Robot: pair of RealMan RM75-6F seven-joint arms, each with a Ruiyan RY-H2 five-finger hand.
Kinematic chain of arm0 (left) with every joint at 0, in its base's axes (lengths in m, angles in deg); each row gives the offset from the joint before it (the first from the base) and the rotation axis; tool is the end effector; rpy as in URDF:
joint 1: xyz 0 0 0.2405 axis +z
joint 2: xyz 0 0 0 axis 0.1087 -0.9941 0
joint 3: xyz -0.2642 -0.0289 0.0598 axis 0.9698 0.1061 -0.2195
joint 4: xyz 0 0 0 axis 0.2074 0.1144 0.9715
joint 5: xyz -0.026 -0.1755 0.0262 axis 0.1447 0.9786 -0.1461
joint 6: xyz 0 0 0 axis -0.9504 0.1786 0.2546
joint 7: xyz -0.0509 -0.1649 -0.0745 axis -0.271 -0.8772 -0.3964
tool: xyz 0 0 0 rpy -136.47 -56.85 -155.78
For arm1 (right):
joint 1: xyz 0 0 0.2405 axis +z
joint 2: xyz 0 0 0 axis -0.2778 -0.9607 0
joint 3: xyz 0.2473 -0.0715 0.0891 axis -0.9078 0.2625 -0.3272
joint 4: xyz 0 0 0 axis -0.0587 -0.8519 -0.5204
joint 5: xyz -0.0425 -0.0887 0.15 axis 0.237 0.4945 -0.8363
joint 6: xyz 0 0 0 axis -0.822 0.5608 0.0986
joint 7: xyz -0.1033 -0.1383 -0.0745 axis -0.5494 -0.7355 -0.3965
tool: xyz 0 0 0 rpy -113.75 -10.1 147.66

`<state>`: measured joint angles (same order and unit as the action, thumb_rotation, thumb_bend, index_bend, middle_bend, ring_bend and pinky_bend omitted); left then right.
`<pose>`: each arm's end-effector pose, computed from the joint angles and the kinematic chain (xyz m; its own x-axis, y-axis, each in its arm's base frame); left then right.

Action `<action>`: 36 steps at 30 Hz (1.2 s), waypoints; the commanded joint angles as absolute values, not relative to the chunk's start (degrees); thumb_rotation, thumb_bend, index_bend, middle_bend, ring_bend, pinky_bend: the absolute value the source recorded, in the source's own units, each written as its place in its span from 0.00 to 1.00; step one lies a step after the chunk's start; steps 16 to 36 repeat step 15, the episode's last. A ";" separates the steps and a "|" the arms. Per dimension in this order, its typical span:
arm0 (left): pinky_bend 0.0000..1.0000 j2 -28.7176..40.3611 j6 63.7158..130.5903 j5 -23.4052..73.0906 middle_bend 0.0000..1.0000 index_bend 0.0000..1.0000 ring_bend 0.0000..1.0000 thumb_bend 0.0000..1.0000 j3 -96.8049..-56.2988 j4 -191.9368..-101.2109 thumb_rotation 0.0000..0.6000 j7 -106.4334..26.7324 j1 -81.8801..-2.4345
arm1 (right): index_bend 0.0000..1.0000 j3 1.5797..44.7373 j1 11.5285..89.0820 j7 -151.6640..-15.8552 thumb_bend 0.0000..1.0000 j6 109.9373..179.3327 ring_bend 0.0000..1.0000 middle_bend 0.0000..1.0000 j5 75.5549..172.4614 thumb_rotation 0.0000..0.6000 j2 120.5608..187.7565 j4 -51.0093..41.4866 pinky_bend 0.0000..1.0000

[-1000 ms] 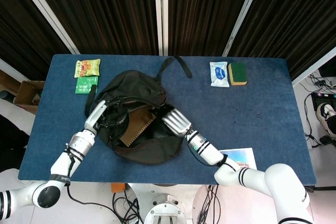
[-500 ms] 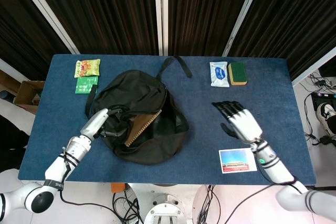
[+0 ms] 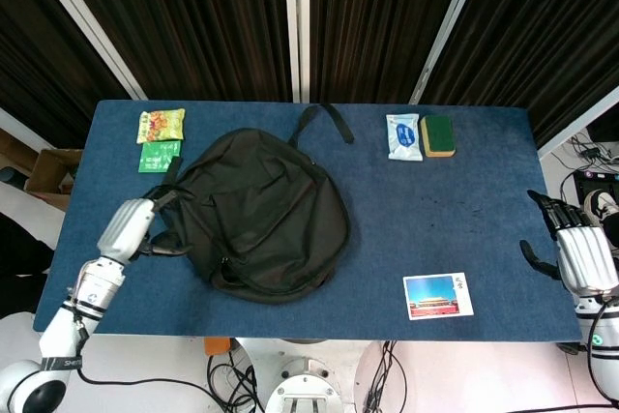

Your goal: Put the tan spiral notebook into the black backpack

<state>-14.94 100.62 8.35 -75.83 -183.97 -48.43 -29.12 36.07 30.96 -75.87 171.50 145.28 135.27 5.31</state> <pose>-0.1943 0.3060 0.1495 0.0122 0.2227 0.9748 0.9782 -0.2047 0.0345 -0.2998 -0.2643 0.2098 0.3664 0.0814 0.9269 -0.9172 -0.1358 0.3745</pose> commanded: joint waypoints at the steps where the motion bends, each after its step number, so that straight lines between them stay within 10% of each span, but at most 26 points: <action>1: 0.33 -12.77 116.11 9.52 0.30 0.31 0.22 0.11 -76.69 -174.67 1.00 -27.87 -22.15 | 0.13 36.96 29.69 -74.80 0.33 170.73 0.14 0.18 146.56 1.00 133.46 7.46 0.25; 15: 0.26 -11.32 130.61 4.93 0.27 0.31 0.22 0.11 -83.91 -169.88 1.00 -21.70 -9.20 | 0.08 36.98 24.30 -75.03 0.33 174.98 0.06 0.12 151.50 1.00 133.37 10.31 0.16; 36: 0.26 -11.32 130.61 4.93 0.27 0.31 0.22 0.11 -83.91 -169.88 1.00 -21.70 -9.20 | 0.08 36.98 24.30 -75.03 0.33 174.98 0.06 0.12 151.50 1.00 133.37 10.31 0.16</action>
